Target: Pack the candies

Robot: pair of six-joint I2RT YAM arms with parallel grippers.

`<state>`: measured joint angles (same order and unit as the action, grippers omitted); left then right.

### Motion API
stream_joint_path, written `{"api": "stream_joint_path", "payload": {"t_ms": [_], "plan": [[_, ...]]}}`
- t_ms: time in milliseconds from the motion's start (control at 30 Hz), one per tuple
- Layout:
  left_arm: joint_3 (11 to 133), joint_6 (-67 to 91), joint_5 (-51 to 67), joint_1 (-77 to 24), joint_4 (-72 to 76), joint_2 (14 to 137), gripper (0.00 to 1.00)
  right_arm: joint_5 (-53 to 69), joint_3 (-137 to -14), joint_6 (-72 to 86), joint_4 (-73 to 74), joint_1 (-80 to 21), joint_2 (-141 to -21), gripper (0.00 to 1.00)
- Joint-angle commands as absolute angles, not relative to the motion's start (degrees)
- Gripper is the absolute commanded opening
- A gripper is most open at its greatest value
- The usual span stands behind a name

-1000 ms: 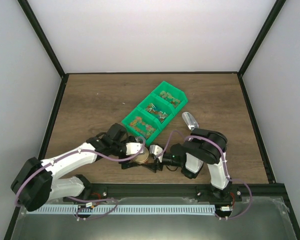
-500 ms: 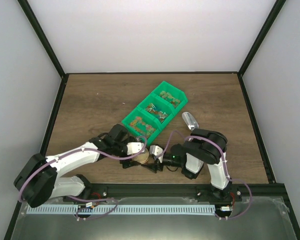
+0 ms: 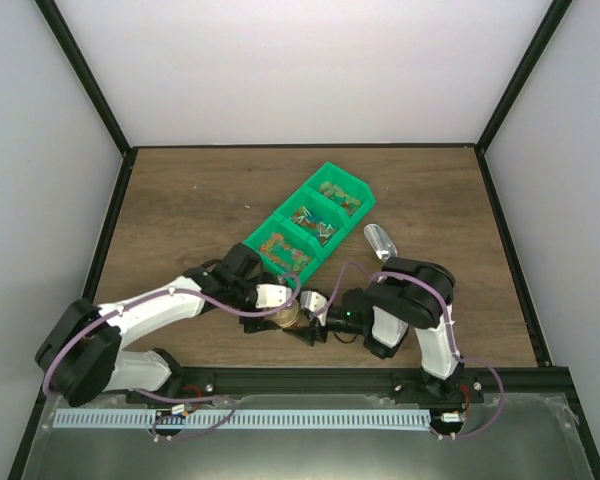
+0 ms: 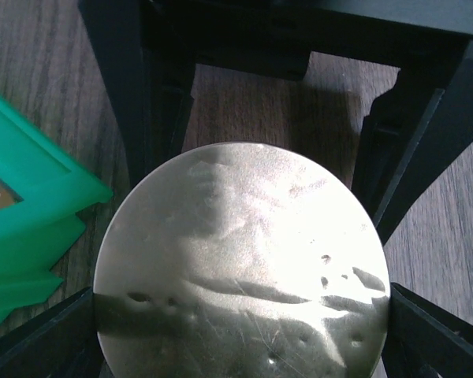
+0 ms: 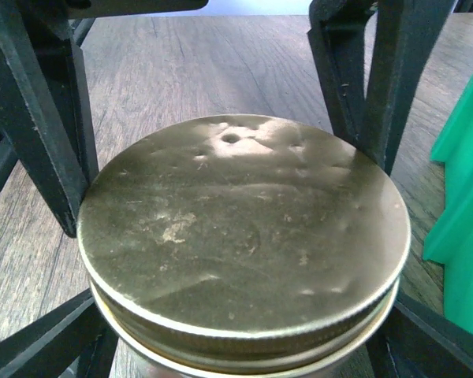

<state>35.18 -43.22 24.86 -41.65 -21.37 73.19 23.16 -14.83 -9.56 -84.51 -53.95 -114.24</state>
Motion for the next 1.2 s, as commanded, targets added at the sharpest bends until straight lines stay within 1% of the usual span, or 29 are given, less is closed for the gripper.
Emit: {"api": "stream_joint_path", "payload": {"t_ms": [0,100,167,200,367,567,633,700,767,867,933,967,1100,1167], "plan": [[39.4,-52.7,24.2,-42.0,-28.9,78.2,0.92,26.6,-14.4,-11.8,-85.7,-54.7,-113.5,0.79],[41.3,-52.5,24.9,-41.8,-31.4,78.6,0.95,26.2,-14.4,-11.7,-85.5,-54.7,-113.4,0.78],[41.2,-51.6,26.7,-41.6,-31.4,76.5,0.99,25.8,-14.5,-11.6,-85.3,-54.7,-113.6,0.78],[40.8,-51.4,27.8,-41.6,-31.4,75.2,1.00,25.4,-14.6,-11.5,-85.3,-54.7,-113.6,0.79],[36.7,-46.5,30.4,-41.6,-27.9,69.2,1.00,24.7,-14.8,-10.9,-84.9,-54.7,-113.8,0.80],[34.3,-35.7,31.6,-42.5,-22.1,66.7,1.00,24.0,-15.1,-10.1,-84.4,-54.7,-114.4,0.82],[33.9,-34.3,30.6,-42.6,-20.2,66.6,0.94,24.0,-15.2,-10.0,-84.4,-54.7,-114.5,0.82],[34.1,-34.6,30.7,-42.6,-19.9,66.8,0.84,24.1,-15.3,-10.0,-84.3,-54.6,-114.4,0.81],[34.0,-35.8,31.8,-42.6,-19.9,66.9,0.71,24.0,-15.3,-10.1,-84.2,-54.6,-114.4,0.81],[34.1,-38.0,32.4,-42.6,-19.1,67.7,0.57,24.0,-15.2,-10.2,-84.2,-54.6,-114.3,0.81],[34.8,-38.7,32.1,-42.6,-18.7,69.5,0.50,24.0,-15.2,-10.2,-84.1,-54.6,-114.4,0.81],[35.5,-38.8,31.8,-42.6,-18.3,71.0,0.48,24.0,-15.1,-10.2,-84.2,-54.7,-114.4,0.81],[37.1,-39.5,30.9,-42.6,-17.3,75.3,0.46,23.9,-15.0,-10.2,-84.1,-54.7,-114.3,0.81],[37.5,-41.7,29.6,-42.8,-19.2,77.1,0.43,23.8,-15.0,-10.3,-84.0,-54.6,-114.2,0.81]]}}
